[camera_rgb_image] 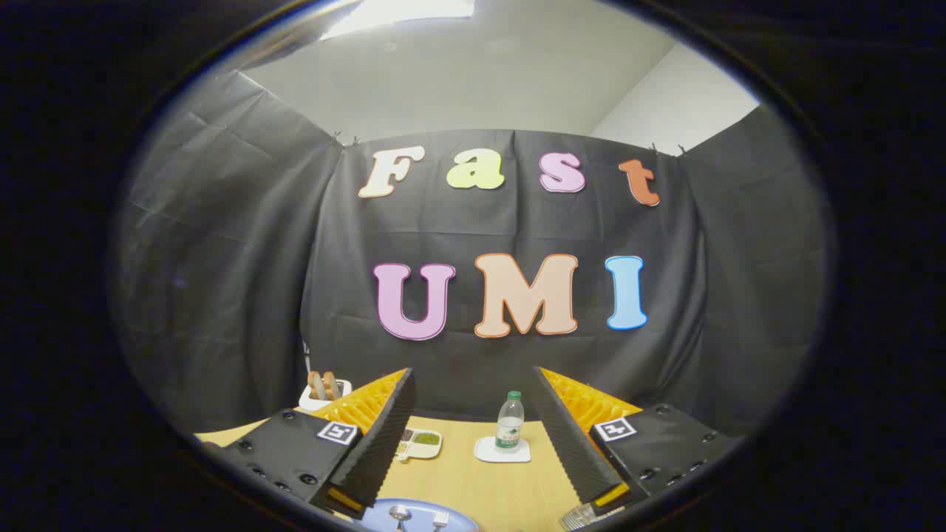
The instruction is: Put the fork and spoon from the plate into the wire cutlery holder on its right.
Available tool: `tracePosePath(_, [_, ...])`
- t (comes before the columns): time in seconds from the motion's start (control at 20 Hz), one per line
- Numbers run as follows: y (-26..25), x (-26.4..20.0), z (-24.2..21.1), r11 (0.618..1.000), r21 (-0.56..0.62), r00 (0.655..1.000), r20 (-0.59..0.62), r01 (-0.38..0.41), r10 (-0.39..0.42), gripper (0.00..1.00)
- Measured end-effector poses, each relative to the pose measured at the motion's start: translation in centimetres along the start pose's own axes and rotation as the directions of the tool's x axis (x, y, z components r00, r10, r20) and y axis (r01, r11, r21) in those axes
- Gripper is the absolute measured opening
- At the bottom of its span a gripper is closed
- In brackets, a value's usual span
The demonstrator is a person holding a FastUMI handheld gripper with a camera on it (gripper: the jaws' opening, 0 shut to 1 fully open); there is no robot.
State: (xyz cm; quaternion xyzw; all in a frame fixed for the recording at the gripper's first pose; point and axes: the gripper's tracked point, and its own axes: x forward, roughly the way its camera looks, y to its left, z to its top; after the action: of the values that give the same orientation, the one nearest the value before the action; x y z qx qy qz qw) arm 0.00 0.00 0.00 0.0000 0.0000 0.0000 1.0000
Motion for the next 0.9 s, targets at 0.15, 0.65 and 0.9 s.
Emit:
tracePosePath(0.15, [0.6,0.5,0.1,1.000,-0.003,1.000,-0.002,-0.023,0.023,0.99])
tracePosePath(0.65, [0.5,-0.3,-0.7,0.999,-0.022,0.999,-0.009,-0.036,0.035,0.99])
tracePosePath(0.9, [1.1,-0.3,-1.1,0.999,-0.006,0.999,-0.019,-0.042,0.042,0.99])
